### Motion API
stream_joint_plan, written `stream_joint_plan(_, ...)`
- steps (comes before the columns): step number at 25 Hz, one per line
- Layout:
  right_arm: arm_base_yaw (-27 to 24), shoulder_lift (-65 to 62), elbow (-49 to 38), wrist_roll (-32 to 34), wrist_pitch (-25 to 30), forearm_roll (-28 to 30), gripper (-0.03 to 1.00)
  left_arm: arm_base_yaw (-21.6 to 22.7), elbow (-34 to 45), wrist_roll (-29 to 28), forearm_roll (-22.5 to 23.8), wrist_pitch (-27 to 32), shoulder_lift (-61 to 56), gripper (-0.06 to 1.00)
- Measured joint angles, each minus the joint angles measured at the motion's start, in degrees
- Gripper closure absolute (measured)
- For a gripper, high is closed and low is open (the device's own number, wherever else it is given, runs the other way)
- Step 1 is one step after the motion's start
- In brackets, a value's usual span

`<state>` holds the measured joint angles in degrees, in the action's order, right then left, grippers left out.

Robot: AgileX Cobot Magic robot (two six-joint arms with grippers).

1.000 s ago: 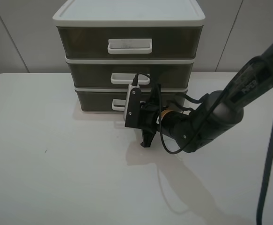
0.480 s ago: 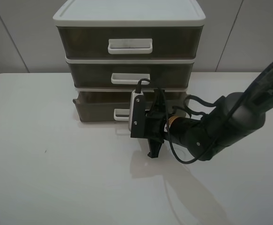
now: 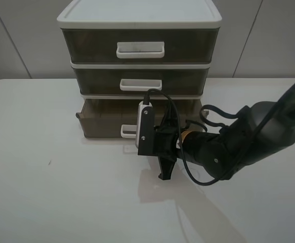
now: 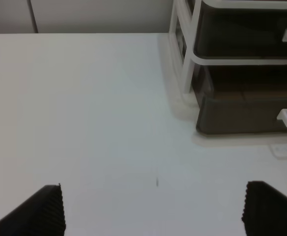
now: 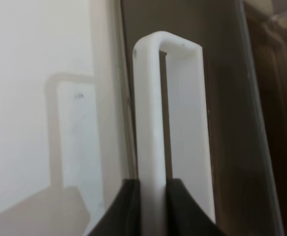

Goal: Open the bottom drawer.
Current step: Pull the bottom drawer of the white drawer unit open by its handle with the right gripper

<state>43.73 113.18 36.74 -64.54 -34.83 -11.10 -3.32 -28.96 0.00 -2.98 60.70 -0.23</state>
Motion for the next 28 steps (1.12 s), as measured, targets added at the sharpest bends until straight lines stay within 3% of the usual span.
stream_joint_plan(28,13.2,-1.4,-4.0,-0.2,-1.9,-13.6,0.86,0.0,0.0,0.0,0.0,0.0,0.0,0.2)
